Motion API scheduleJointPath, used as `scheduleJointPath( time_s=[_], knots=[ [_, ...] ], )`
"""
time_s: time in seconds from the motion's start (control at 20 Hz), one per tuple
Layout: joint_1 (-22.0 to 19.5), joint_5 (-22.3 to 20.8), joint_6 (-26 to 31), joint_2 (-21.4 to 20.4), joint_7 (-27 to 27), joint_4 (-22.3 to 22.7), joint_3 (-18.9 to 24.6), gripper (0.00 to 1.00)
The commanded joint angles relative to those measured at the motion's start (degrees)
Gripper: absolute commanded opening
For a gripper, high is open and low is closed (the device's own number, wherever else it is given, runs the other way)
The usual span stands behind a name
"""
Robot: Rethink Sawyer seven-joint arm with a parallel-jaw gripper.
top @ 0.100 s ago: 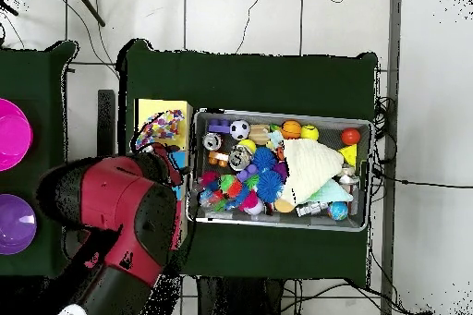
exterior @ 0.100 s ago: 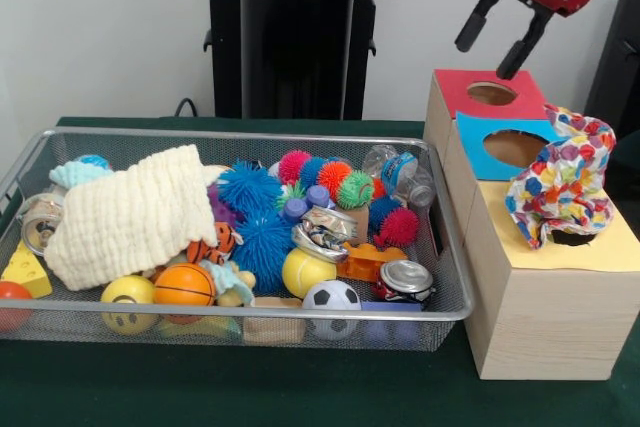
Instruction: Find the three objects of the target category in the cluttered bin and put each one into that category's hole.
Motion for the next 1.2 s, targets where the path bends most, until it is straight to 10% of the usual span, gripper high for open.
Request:
scheduleJointPath(
  time_s=[0.05, 1.05, 1.1, 1.2],
  knots=[
    [-2.2, 3.5, 0.4, 1.0, 10.4, 2.7, 11.8, 1.00],
    [-1.5, 7.2, -3.7, 5.0, 13.7, 0.8, 14.5, 1.00],
    [-1.7, 7.6, -4.5, 4.7, 13.4, 1.2, 15.1, 0.00],
    [-1.5, 7.4, -5.1, 5.1, 13.5, 0.8, 14.6, 0.00]
  ],
)
